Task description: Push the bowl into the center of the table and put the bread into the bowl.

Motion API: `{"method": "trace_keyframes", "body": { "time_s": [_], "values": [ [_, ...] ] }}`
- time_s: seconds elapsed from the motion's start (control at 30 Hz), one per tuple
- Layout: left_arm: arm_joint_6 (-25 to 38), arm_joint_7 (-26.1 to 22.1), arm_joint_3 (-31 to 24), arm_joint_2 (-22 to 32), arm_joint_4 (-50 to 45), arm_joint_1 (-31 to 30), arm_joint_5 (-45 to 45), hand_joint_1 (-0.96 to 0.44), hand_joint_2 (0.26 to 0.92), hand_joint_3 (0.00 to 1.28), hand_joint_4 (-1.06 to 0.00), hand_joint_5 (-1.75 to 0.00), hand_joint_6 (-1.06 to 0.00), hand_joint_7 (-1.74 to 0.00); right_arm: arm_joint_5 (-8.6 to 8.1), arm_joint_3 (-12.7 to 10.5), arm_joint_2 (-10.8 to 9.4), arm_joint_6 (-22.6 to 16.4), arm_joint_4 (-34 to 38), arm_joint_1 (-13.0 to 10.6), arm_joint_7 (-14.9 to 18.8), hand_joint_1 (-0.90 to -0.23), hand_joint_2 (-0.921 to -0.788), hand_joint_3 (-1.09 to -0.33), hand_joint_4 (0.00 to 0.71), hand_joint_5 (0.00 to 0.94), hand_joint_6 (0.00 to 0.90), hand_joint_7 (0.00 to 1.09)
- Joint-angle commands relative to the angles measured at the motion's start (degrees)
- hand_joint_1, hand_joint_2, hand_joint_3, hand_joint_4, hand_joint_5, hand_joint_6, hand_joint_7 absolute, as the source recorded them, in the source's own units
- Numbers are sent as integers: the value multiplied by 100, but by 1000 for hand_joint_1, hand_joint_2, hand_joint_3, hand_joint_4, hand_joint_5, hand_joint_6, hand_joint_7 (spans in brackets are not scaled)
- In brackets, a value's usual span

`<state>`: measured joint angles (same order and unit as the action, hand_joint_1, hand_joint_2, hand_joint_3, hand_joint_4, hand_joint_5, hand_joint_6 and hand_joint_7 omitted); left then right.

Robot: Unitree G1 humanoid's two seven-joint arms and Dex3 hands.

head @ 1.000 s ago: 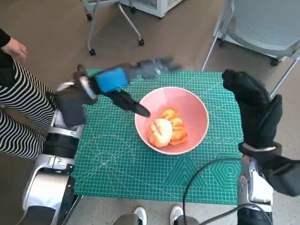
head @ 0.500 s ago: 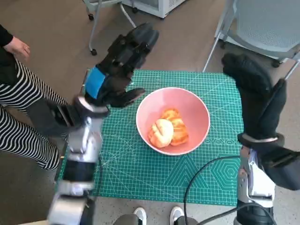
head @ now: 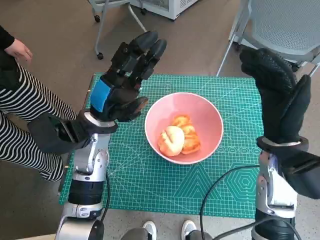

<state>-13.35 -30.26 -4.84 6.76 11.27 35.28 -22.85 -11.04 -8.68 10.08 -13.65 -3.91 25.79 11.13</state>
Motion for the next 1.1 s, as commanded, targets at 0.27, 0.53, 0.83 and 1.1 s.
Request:
{"method": "trace_keyframes", "body": {
  "time_s": [0.27, 0.53, 0.83, 1.1],
  "values": [
    [-88, 210, 37, -131, -150, -25, 171, -805, 921, 422, -91, -21, 1, -514, 54, -19, 90, 124, -17, -63, -32, -701, -921, -701, 194, 0, 97, 561],
    [-73, 160, 6, -195, -77, 14, 106, -806, 921, 431, -86, -21, 1, -506, 67, -16, 118, 132, 11, -64, -45, -709, -921, -699, 194, 1, 94, 558],
    [13, 58, -10, -237, -28, 82, -7, -798, 921, 429, -86, -27, 1, -508, 116, -14, 140, 82, 74, -71, -47, -711, -921, -696, 195, 1, 87, 554],
    [63, 14, 22, -238, -30, 158, -4, -783, 921, 433, -81, -32, 1, -514, 106, -21, 149, 100, 60, -68, -48, -709, -921, -699, 197, 2, 87, 554]
  ]
}}
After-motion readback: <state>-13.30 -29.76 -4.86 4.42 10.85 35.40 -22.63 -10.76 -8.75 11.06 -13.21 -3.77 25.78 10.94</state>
